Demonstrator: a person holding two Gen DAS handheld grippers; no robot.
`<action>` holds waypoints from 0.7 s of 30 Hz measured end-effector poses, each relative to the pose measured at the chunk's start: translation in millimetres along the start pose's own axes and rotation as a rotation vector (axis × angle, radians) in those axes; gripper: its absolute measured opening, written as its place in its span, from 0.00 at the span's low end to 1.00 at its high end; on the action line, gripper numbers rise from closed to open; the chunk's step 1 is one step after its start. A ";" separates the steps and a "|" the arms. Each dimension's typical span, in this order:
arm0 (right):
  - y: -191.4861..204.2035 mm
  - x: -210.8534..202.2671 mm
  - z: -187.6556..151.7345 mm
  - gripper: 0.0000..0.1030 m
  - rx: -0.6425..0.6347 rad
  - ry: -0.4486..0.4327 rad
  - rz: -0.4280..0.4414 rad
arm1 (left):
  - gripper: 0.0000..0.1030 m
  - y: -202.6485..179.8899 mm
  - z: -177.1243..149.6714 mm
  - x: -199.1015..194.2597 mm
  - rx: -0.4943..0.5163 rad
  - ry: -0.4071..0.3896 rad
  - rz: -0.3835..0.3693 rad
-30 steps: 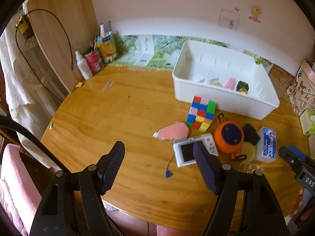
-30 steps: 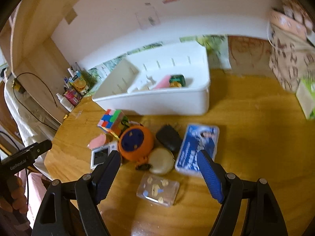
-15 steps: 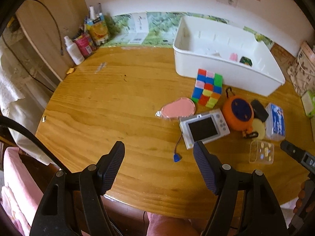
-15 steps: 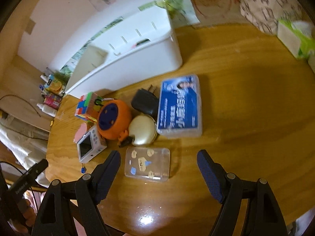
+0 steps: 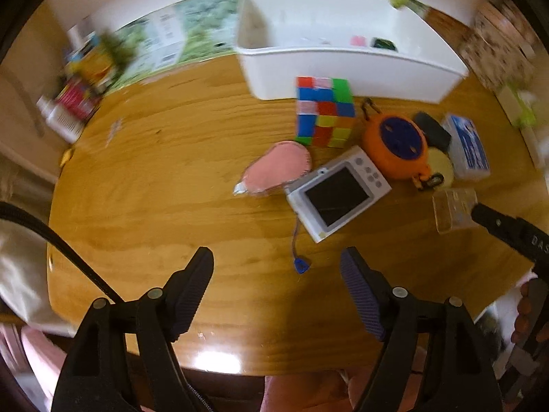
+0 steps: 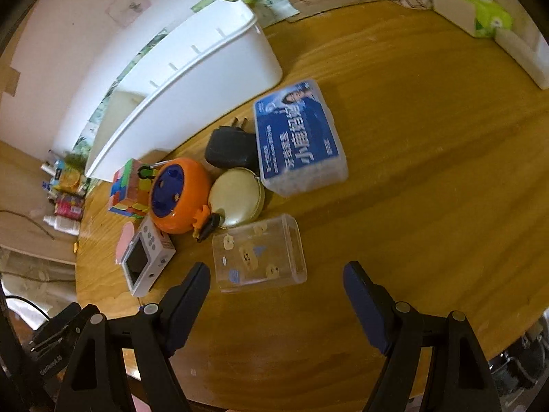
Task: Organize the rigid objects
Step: 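Withdraw both tools from the bin back over the remaining table items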
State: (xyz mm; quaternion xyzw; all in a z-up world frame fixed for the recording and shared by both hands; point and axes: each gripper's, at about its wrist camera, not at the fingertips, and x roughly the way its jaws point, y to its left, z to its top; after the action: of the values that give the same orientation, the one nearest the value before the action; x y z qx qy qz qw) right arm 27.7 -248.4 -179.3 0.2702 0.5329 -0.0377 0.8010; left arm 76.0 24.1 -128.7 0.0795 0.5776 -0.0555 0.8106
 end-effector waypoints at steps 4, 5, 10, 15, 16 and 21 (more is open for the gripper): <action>2.0 1.9 -9.0 0.78 0.046 -0.026 -0.028 | 0.80 -9.0 10.0 6.2 0.122 0.012 -0.032; 3.0 2.1 -11.2 0.78 0.058 -0.036 -0.037 | 0.80 -11.0 12.1 7.9 0.148 0.016 -0.037; 9.9 3.4 -20.4 0.78 0.091 -0.085 -0.085 | 0.80 -20.9 22.7 15.1 0.302 0.027 -0.070; 22.9 8.6 -31.3 0.78 0.104 -0.139 -0.152 | 0.80 -33.7 33.1 21.3 0.453 0.021 -0.089; 24.1 9.0 -32.9 0.78 0.103 -0.149 -0.165 | 0.80 -35.6 35.9 22.9 0.471 0.023 -0.096; 34.2 13.9 -38.9 0.78 0.079 -0.192 -0.238 | 0.80 -46.0 45.7 30.9 0.575 0.024 -0.135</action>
State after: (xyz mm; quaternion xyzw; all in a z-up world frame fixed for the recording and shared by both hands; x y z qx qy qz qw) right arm 13.1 -197.7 -189.1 0.2316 0.4801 -0.1791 0.8269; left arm 120.1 -29.7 -146.3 0.2682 0.5518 -0.2696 0.7423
